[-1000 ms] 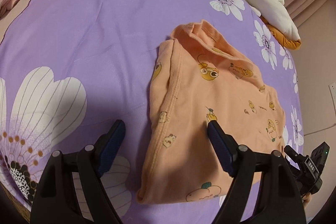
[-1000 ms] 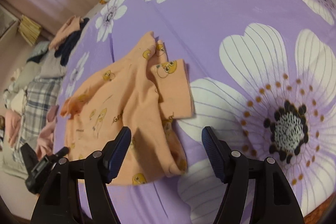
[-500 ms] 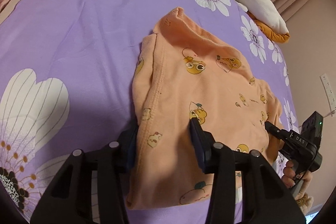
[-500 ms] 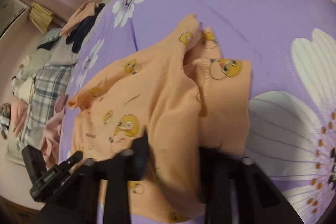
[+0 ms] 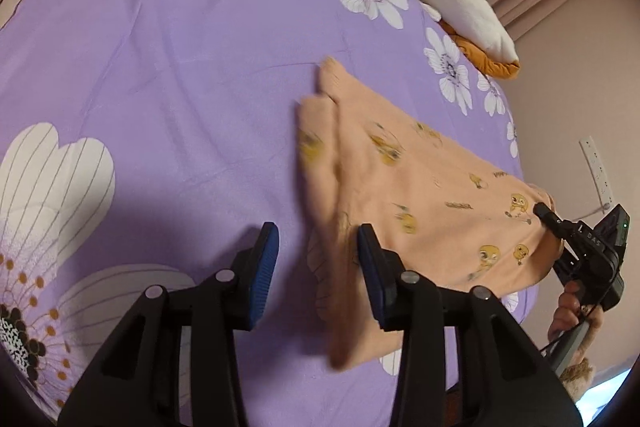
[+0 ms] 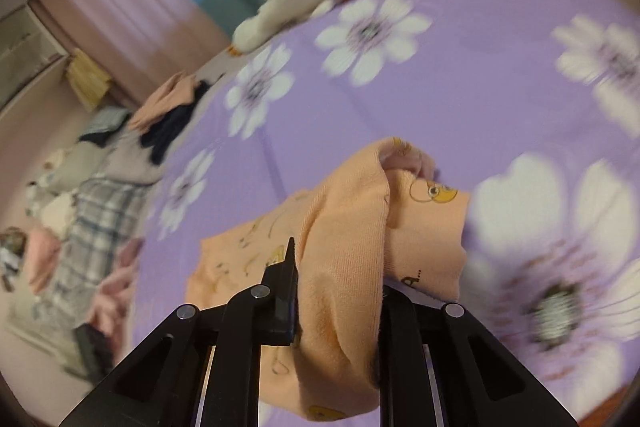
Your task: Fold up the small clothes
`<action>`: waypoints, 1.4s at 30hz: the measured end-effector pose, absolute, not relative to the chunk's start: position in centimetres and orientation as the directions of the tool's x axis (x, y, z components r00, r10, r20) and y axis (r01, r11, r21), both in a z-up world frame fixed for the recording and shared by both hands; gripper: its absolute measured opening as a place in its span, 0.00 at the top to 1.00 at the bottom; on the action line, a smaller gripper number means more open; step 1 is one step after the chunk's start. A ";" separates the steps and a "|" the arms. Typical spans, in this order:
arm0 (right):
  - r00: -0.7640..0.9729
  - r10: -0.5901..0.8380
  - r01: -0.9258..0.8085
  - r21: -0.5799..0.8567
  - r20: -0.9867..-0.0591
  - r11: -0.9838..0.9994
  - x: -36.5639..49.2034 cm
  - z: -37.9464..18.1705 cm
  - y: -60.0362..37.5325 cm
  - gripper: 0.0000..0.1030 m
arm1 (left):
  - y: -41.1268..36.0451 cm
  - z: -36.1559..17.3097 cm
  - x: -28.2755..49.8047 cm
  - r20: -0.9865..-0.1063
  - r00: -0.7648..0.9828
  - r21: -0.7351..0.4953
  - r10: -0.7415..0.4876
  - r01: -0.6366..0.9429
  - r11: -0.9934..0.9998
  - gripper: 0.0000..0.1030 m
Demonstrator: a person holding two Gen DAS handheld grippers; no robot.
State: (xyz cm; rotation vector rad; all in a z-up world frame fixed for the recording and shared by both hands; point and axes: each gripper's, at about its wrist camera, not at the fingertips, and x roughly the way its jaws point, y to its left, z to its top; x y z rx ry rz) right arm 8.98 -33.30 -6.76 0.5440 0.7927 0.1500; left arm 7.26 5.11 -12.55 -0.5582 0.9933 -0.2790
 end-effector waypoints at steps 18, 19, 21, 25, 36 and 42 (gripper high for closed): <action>0.598 0.220 -0.349 -0.003 -0.771 0.937 9.2 -4.6 -16.0 0.83 | 7.9 -12.7 6.8 -0.717 0.561 -0.550 -0.414 -0.090 0.831 0.58; 0.564 0.238 -0.379 0.008 -0.791 0.925 9.0 -5.8 -14.7 0.83 | 8.1 -12.7 6.8 -0.718 0.562 -0.549 -0.412 -0.093 0.830 0.58; 0.490 0.254 -0.416 0.032 -0.834 0.909 9.1 -8.4 -12.7 0.83 | 8.4 -12.9 6.7 -0.720 0.560 -0.550 -0.410 -0.099 0.829 0.57; 0.463 0.213 -0.411 0.005 -0.861 0.912 9.1 -12.0 -11.2 0.80 | 8.6 -13.0 6.8 -0.725 0.557 -0.546 -0.405 -0.106 0.831 0.55; 0.469 0.419 -0.388 0.245 -0.778 0.889 6.6 -7.4 -15.6 0.47 | 7.5 -12.7 6.6 -0.715 0.549 -0.552 -0.433 -0.063 0.831 0.52; 0.564 0.394 -0.302 0.263 -0.726 0.916 5.8 -6.2 -19.7 0.47 | 6.2 -11.8 6.4 -0.699 0.545 -0.562 -0.463 -0.018 0.827 0.52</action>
